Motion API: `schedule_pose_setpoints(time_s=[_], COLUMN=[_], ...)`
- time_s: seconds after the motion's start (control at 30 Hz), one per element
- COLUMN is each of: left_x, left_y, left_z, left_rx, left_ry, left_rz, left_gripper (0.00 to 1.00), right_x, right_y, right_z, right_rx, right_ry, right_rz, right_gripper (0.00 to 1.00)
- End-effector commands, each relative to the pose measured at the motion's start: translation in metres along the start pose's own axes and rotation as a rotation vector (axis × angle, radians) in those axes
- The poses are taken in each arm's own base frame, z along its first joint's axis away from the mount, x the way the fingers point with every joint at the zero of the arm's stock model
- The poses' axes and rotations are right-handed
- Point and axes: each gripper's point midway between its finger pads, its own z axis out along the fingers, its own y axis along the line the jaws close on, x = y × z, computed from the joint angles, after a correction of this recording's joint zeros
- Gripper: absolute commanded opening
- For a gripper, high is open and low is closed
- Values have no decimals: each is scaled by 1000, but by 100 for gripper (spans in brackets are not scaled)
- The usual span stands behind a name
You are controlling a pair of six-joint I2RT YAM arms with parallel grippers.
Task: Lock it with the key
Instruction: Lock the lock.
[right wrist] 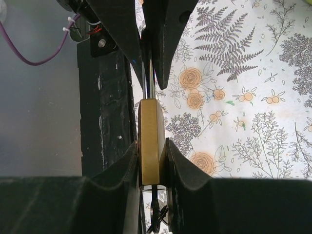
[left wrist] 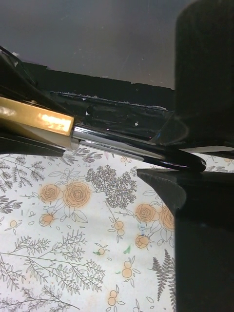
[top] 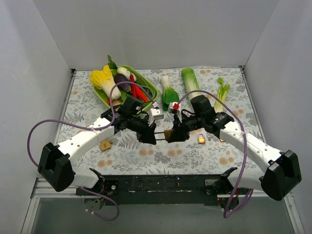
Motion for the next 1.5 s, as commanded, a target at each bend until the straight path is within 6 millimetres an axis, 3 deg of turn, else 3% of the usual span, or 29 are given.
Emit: schedule_pose_setpoints(time_s=[0.0, 0.23, 0.3, 0.83, 1.1, 1.27, 1.43, 1.47], left_x=[-149, -168, -171, -177, -178, -169, -129, -114], left_y=[-54, -68, -71, -85, -103, -104, -86, -79], left_z=[-18, -21, -21, -24, -27, -28, -28, -25], left_rx=[129, 154, 161, 209, 257, 240, 149, 138], left_ry=[-444, -482, -493, -559, -587, -574, -491, -459], left_rz=[411, 421, 432, 479, 532, 525, 530, 503], left_gripper=[0, 0, 0, 0, 0, 0, 0, 0], right_x=[-46, -44, -51, -51, -59, -56, -50, -43], right_y=[31, 47, 49, 61, 65, 65, 53, 51], right_z=[30, 37, 39, 46, 47, 43, 21, 17], right_rx=[-168, -205, -210, -250, -274, -261, -181, -174], right_ry=[-146, -145, -179, -217, -248, -217, -190, -169], right_rz=[-136, -138, -174, -169, -191, -220, -229, -205], right_gripper=[1, 1, 1, 1, 1, 1, 1, 1])
